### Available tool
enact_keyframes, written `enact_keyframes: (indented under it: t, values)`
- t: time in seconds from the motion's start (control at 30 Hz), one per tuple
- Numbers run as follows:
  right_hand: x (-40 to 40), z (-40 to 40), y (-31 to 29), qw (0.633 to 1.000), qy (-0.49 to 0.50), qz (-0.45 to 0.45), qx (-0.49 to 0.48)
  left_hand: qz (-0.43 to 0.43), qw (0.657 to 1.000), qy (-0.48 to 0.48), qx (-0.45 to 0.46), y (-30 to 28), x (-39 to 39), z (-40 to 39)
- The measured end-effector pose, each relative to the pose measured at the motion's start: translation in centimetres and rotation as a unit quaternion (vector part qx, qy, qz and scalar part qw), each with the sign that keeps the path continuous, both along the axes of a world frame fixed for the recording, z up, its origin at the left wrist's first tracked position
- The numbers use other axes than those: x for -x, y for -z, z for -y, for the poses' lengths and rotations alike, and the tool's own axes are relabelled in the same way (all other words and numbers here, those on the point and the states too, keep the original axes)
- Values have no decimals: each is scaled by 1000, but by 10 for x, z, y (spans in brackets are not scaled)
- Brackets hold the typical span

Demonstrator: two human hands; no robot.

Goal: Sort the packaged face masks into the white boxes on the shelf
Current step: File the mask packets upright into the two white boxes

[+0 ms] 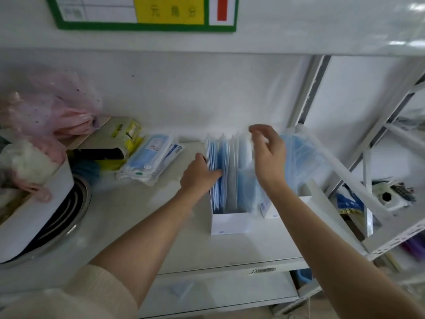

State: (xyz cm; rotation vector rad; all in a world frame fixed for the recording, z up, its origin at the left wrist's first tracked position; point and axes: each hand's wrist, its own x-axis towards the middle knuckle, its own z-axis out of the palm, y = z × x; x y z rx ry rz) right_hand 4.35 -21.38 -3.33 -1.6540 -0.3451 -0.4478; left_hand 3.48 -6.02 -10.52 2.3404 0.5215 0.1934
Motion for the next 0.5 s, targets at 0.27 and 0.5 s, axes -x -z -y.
enact_keyframes:
  t: [0.27,0.5]
  values:
    - [0,-45,6,917,-81,-161,356,26,997,19,76,0,-4,-7]
    - [-1,-44,40,892,-118,-248,359,49,987,5,150,5,4,-12]
